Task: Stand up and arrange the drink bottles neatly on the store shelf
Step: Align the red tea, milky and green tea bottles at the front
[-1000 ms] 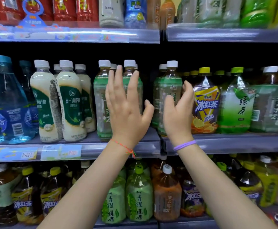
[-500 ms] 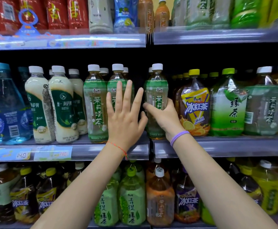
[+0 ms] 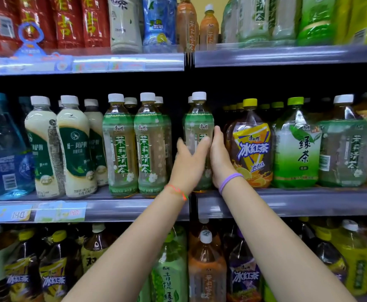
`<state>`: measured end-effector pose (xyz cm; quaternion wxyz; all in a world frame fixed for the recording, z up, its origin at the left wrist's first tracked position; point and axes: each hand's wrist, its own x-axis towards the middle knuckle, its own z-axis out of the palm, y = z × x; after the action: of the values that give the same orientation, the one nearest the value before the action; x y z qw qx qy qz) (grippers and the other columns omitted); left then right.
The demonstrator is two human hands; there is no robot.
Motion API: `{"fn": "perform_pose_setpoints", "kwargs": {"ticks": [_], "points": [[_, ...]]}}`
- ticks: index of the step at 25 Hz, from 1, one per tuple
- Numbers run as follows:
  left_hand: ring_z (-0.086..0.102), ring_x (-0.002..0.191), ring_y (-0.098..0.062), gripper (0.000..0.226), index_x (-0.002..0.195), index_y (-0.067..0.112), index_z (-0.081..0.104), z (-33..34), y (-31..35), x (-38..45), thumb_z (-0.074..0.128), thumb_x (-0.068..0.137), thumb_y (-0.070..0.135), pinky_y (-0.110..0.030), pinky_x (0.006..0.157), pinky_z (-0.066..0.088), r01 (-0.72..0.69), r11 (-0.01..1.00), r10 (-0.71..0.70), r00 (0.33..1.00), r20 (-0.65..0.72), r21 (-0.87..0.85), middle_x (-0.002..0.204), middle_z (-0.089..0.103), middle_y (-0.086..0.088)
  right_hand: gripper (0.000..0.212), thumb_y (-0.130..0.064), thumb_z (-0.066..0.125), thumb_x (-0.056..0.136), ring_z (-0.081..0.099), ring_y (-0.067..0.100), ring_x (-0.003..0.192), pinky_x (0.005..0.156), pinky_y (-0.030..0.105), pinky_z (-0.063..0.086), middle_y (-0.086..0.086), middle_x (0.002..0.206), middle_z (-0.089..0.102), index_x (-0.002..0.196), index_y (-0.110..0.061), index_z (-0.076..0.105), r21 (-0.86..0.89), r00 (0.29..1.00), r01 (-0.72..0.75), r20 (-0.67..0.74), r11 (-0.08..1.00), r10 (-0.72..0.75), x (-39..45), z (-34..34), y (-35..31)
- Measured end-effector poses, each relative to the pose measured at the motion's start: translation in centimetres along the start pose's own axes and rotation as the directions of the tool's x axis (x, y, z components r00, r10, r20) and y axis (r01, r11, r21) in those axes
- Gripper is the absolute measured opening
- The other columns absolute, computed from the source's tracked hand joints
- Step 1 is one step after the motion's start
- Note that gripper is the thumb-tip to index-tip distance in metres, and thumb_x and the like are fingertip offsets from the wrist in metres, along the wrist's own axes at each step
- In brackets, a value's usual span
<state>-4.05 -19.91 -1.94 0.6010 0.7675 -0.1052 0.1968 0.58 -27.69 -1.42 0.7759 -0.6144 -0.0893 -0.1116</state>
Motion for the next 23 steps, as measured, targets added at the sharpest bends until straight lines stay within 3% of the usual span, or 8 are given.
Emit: {"fn": "perform_pose_setpoints", "kwargs": {"ticks": [3, 9, 13, 15, 17, 20, 21, 23], "points": [[0.046, 0.134, -0.020, 0.108, 0.154, 0.028, 0.024, -0.3, 0.2, 1.5, 0.053, 0.065, 0.083, -0.044, 0.112, 0.039, 0.076, 0.994, -0.075, 0.997, 0.009, -0.078, 0.148, 0.046, 0.001, 0.059, -0.071, 0.026, 0.093, 0.057, 0.018, 0.115, 0.105, 0.042, 0.044, 0.000, 0.124, 0.064, 0.112, -0.032, 0.066, 0.005, 1.000, -0.018, 0.005, 1.000, 0.018, -0.3, 0.2, -0.3], [0.055, 0.104, 0.005, 0.059, 0.137, 0.027, 0.046, -1.2, -0.3, 1.2, 0.057, 0.090, 0.061, -0.026, 0.092, 0.044, -0.008, 0.985, 0.010, 1.000, 0.010, -0.170, 0.114, 0.059, 0.019, 0.069, -0.073, 0.023, 0.093, 0.058, 0.020, 0.118, 0.106, 0.044, 0.045, 0.003, 0.126, 0.064, 0.128, -0.028, 0.062, 0.036, 0.999, -0.044, 0.031, 0.998, 0.043, -0.7, 1.2, 0.1], [0.059, 0.115, -0.009, 0.055, 0.138, 0.023, 0.046, -1.7, -0.1, -0.2, 0.059, 0.092, 0.052, -0.026, 0.093, 0.048, -0.039, 0.986, 0.029, 0.998, -0.060, -0.162, 0.118, 0.062, 0.013, 0.065, -0.070, 0.023, 0.094, 0.059, 0.017, 0.116, 0.106, 0.042, 0.043, -0.001, 0.120, 0.068, 0.118, -0.030, 0.068, 0.014, 0.997, -0.019, 0.069, 1.000, 0.018, -0.6, 1.6, 0.6], [0.049, 0.130, -0.012, 0.060, 0.149, 0.021, 0.032, -1.9, 0.3, -2.2, 0.056, 0.096, 0.038, -0.020, 0.096, 0.042, -0.126, 0.992, 0.126, 0.989, -0.079, -0.003, 0.135, 0.054, 0.011, 0.066, -0.069, 0.025, 0.095, 0.064, 0.019, 0.112, 0.105, 0.041, 0.045, 0.000, 0.112, 0.073, 0.113, -0.027, 0.072, 0.046, 0.992, -0.029, 0.122, 0.999, 0.023, -0.5, 1.9, 0.8], [0.027, 0.146, -0.014, 0.071, 0.156, 0.015, 0.017, -3.0, 0.4, -4.9, 0.055, 0.096, 0.027, -0.025, 0.113, 0.028, -0.384, 0.875, 0.440, 0.885, -0.154, 0.296, 0.157, 0.031, -0.001, 0.069, -0.075, 0.030, 0.088, 0.066, 0.023, 0.110, 0.105, 0.045, 0.046, 0.003, 0.110, 0.074, 0.113, -0.025, 0.072, 0.065, 0.992, -0.038, 0.126, 0.997, 0.030, -0.5, 2.6, 1.0], [0.030, 0.144, -0.032, 0.065, 0.146, 0.000, 0.035, -6.8, -1.3, -4.6, 0.059, 0.089, 0.018, -0.045, 0.119, 0.024, -0.540, 0.569, 0.808, 0.508, -0.299, 0.620, 0.152, 0.034, -0.021, 0.077, -0.082, 0.031, 0.078, 0.062, 0.023, 0.115, 0.106, 0.048, 0.044, 0.002, 0.119, 0.070, 0.121, -0.030, 0.067, -0.001, 0.997, -0.029, 0.067, 1.000, 0.029, -0.4, 3.1, 1.1], [0.030, 0.143, -0.033, 0.066, 0.146, 0.000, 0.035, -8.3, -2.0, -3.7, 0.060, 0.089, 0.021, -0.048, 0.118, 0.025, -0.481, 0.634, 0.766, 0.500, -0.404, 0.606, 0.151, 0.034, -0.021, 0.077, -0.082, 0.030, 0.078, 0.060, 0.023, 0.117, 0.107, 0.048, 0.043, 0.003, 0.122, 0.068, 0.124, -0.030, 0.064, -0.009, 0.998, -0.038, 0.042, 0.999, 0.038, -0.4, 3.3, 1.1], [0.027, 0.145, -0.026, 0.072, 0.151, 0.007, 0.024, -10.6, -2.7, -2.5, 0.057, 0.093, 0.032, -0.048, 0.118, 0.026, -0.344, 0.854, 0.517, 0.652, -0.555, 0.390, 0.155, 0.029, -0.014, 0.084, -0.084, 0.029, 0.073, 0.056, 0.023, 0.122, 0.110, 0.049, 0.039, 0.002, 0.130, 0.063, 0.131, -0.032, 0.059, -0.017, 0.998, -0.054, 0.016, 0.998, 0.054, -0.5, 3.7, 1.1]]}}
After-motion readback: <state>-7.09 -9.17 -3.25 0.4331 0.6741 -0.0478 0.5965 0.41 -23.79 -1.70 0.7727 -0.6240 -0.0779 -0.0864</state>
